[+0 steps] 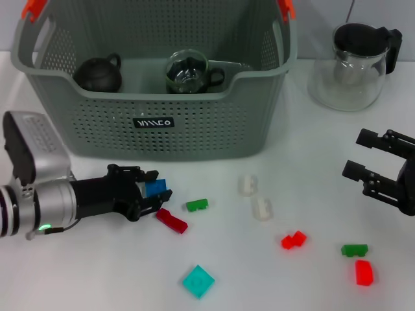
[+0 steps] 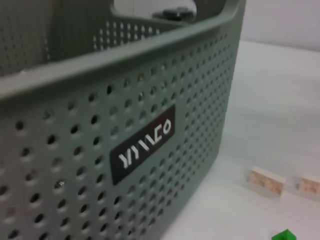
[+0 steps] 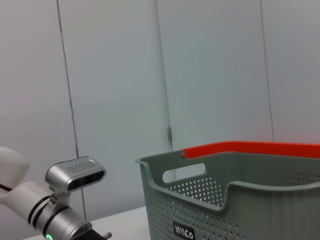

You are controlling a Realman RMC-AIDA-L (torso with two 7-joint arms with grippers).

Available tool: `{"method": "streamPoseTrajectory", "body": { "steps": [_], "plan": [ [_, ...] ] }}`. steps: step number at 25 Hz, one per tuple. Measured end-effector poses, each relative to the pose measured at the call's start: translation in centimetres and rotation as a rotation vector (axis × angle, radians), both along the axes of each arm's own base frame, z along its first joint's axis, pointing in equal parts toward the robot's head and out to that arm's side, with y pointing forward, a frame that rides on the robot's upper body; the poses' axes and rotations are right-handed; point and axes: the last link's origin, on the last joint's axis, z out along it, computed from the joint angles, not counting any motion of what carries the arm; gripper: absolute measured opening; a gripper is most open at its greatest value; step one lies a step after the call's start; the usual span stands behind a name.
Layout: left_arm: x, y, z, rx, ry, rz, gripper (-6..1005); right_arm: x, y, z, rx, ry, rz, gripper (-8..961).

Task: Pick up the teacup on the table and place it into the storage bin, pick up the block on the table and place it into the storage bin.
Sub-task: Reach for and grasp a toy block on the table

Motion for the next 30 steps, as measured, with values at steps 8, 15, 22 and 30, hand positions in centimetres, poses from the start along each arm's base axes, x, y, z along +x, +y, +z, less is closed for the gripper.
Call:
{"method": "streamPoseTrajectory", "body": {
  "steps": [8, 15, 22, 30],
  "plan": [
    [0.3, 0.1, -0.2, -0.028, 0.002, 0.013, 521, 0.2, -0.2, 0.0, -0.001, 0.001, -0.005, 685],
    [0.3, -0.3, -0.3, -0.046, -0.001, 0.001, 569, 0.2, -0.3, 0.0, -0.001, 0.002, -0.005, 685],
    [0.3, -0.5, -0.1, -0.054, 0.0, -0.012, 569, 0.1, -0.3, 0.0, -0.003, 0.004, -0.003, 685],
    [0.0, 0.5, 0.4, 0.005, 0.031, 0.01, 569, 0.1, -0.3, 0.0, -0.004, 0.005, -0.004, 685]
  ]
}}
